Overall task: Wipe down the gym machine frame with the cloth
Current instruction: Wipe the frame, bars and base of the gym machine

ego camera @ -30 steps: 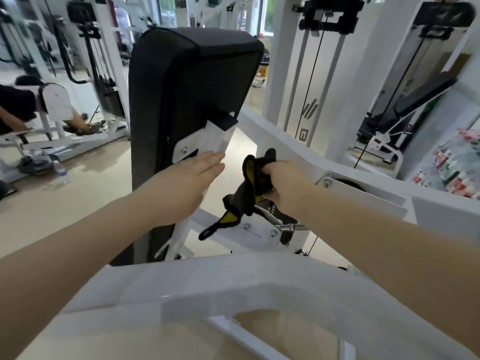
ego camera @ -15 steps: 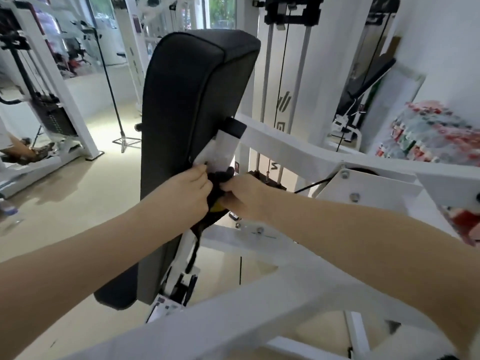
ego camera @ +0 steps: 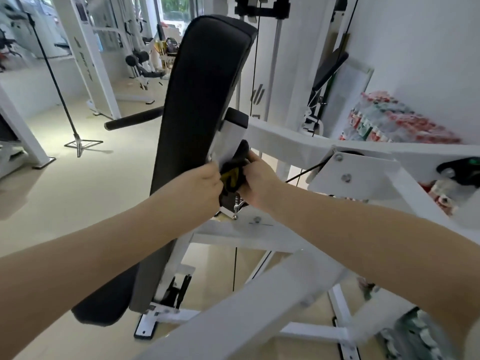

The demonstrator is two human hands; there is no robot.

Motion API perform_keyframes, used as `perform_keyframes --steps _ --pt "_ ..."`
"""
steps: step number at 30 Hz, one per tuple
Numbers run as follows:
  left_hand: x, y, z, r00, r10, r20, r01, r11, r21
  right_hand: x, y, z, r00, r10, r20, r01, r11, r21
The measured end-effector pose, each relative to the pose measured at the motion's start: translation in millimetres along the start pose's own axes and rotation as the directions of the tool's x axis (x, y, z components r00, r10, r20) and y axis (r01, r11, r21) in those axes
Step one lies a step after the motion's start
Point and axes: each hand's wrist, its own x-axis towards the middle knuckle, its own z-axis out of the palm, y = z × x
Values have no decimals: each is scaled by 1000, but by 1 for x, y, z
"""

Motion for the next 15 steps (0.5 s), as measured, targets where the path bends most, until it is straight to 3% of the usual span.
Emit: perform_keyframes --steps 4,7,12,15 --pt "-1 -1 -1 996 24 -84 -24 1000 3 0 -41 1 982 -186 20 185 980 70" --pt "-3 2 1 994 38 -99 -36 999 25 -2 -42 8 966 -245 81 236 966 105" --pt "-4 0 -4 989 21 -147 -31 997 -70 -5 -10 14 984 -171 41 165 978 126" --pt "-4 5 -1 988 10 -153 -29 992 -121 -18 17 18 1000 -7 9 7 999 -53"
